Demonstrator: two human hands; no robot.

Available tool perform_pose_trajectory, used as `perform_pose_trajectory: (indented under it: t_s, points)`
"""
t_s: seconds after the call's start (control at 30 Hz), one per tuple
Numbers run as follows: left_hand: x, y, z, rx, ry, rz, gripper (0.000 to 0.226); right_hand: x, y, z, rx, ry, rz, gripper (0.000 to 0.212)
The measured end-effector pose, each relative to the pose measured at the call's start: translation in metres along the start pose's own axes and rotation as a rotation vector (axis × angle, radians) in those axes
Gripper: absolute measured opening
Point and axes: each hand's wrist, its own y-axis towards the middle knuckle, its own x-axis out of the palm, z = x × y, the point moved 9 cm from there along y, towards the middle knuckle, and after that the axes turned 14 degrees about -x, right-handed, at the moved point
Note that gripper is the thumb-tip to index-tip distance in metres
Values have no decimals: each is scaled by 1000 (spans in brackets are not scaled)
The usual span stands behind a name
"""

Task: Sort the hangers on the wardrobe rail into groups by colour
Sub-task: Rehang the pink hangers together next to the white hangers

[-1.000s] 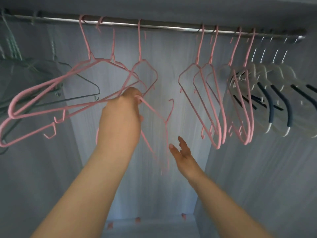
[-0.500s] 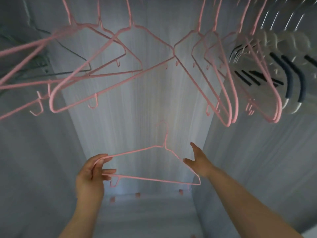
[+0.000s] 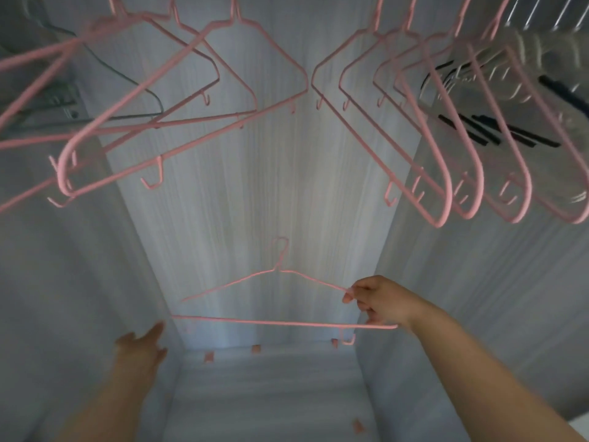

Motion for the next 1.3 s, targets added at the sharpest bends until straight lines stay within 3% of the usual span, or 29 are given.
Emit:
perform_pose_trajectory:
  t_s: [0.07,0.1,0.23,0.33,0.47,0.63,0.8,1.0,1.3]
  points:
    - [15,-20,-6,-179,10,0,30,13,-13,-13,40,230,62,26]
    - [37,-30,-12,-267,11,-77,30,22,-20,-21,57,319,99,25]
    - [115,-103,35,-23,127,-475,10,63,-41,-59,-27,453,222,19]
    - [136,-169,74,151,176,-766,44,78,-56,-84,-159,407,322,25]
    - [123,-189,96,217,95,-831,76,74,-79,-120,-268,441,427,19]
    - [118,-211,120,363,1,-1067,104,52,-111,-179,-504,293,522,29]
    - [114,-227,150,594,-30,-1052,99,42,-122,-208,-586,258,529,32]
    - [108,-228,180,699,-130,-938,82,32,-138,-245,-742,243,568,34]
    - [120,-230,220,778,-205,-919,73,0,-122,-285,-863,42,727,31]
